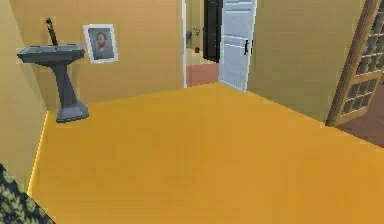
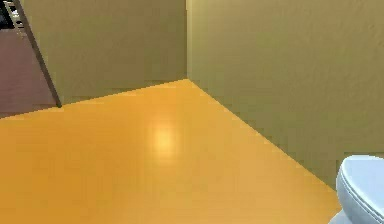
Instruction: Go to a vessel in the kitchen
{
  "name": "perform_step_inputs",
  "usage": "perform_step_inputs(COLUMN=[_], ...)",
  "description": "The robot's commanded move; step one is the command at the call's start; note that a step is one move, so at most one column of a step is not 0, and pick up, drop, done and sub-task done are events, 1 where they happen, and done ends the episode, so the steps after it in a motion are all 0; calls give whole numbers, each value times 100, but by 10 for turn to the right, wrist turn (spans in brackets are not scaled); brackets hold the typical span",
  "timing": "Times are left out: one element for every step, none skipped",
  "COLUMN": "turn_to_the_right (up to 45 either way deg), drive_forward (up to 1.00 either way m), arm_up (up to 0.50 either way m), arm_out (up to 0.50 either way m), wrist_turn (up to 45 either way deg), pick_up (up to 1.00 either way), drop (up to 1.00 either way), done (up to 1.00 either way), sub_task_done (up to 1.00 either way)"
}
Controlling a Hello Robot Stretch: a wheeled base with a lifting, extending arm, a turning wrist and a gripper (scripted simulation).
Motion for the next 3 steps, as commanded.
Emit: perform_step_inputs(turn_to_the_right=[30, 0, 0], drive_forward=[0, 100, 100], arm_up=[0, 0, 0], arm_out=[0, 0, 0], wrist_turn=[0, 0, 0], pick_up=[0, 0, 0], drop=[0, 0, 0], done=[0, 0, 0], sub_task_done=[0, 0, 0])
